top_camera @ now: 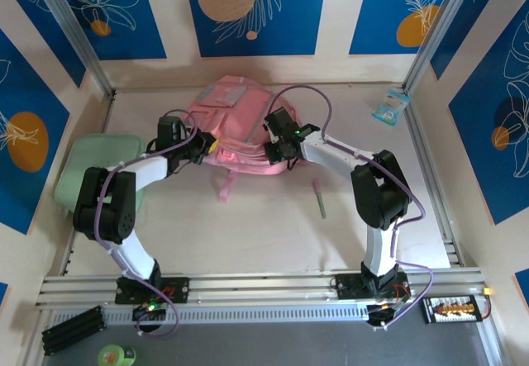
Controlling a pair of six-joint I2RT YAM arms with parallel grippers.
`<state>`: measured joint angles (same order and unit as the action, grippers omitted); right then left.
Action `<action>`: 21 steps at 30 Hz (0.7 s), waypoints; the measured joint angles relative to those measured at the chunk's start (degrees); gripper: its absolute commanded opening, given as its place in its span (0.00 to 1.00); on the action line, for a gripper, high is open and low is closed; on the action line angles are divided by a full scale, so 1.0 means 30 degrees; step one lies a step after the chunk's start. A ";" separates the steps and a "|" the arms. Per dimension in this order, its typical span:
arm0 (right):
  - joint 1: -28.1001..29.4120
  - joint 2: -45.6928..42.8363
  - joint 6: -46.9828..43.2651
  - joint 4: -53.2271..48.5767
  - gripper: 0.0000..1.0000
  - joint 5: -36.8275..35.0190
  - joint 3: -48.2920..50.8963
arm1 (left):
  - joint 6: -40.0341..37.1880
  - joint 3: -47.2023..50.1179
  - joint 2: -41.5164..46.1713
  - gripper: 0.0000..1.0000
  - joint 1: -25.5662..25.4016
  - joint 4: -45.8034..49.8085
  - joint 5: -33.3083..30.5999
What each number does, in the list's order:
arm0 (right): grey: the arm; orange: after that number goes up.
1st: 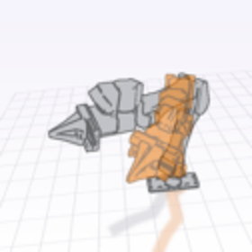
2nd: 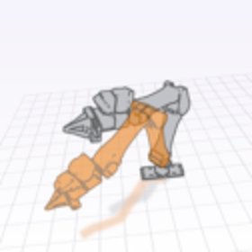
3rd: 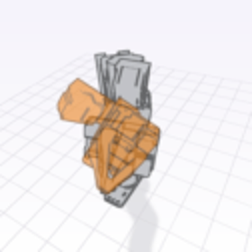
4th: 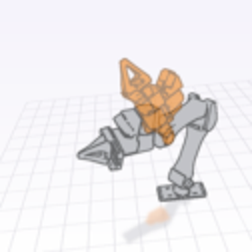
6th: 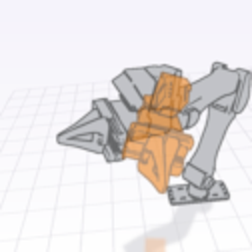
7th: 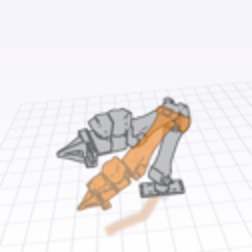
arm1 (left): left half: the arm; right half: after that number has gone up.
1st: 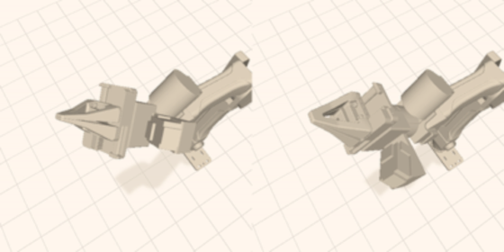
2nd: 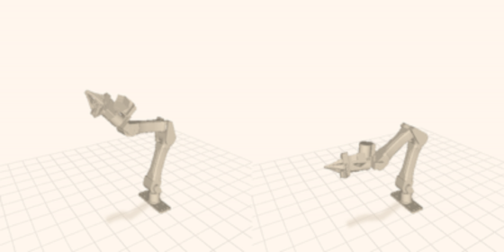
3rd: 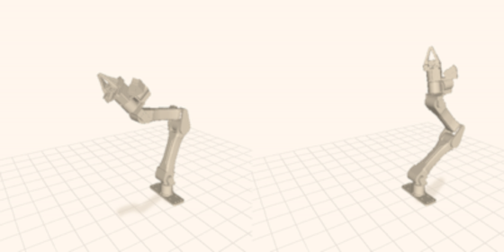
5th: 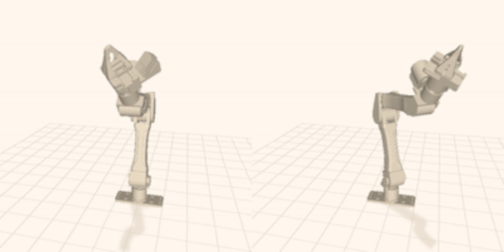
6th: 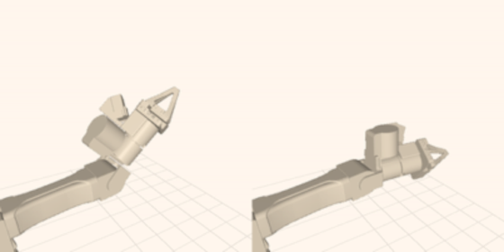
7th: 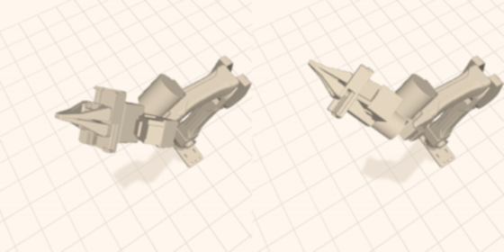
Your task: Pack books, pencil case, and school supplies into a backpack
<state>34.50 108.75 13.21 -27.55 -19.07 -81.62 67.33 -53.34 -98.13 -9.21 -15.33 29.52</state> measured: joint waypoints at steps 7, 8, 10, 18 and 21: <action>-0.0007 -0.0619 0.0612 0.0699 0.00 0.0386 0.0889 | -0.0940 -0.1530 -0.0794 0.00 0.0080 0.1494 0.0000; -0.0007 -0.0860 0.0641 0.0918 0.00 0.0605 0.1137 | -0.1319 -0.2091 -0.1107 0.00 0.0124 0.2047 -0.0022; 0.0066 -0.1348 0.0729 0.1260 0.00 0.1086 0.1435 | -0.2171 -0.3169 -0.1654 0.11 0.0248 0.3024 -0.0160; 0.1596 -0.0816 0.1071 0.2171 0.00 0.3424 0.0474 | -0.6659 -0.5588 -0.1588 0.43 0.1953 0.6455 -0.2339; 0.2098 0.0466 0.1209 0.2171 0.00 0.4328 -0.1056 | -0.7621 -0.4656 0.0277 0.49 0.2754 0.7162 -0.3300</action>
<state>40.80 110.15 16.84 -21.04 -6.09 -84.79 44.47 -67.31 -97.30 -0.95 6.15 19.62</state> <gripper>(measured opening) 0.065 0.458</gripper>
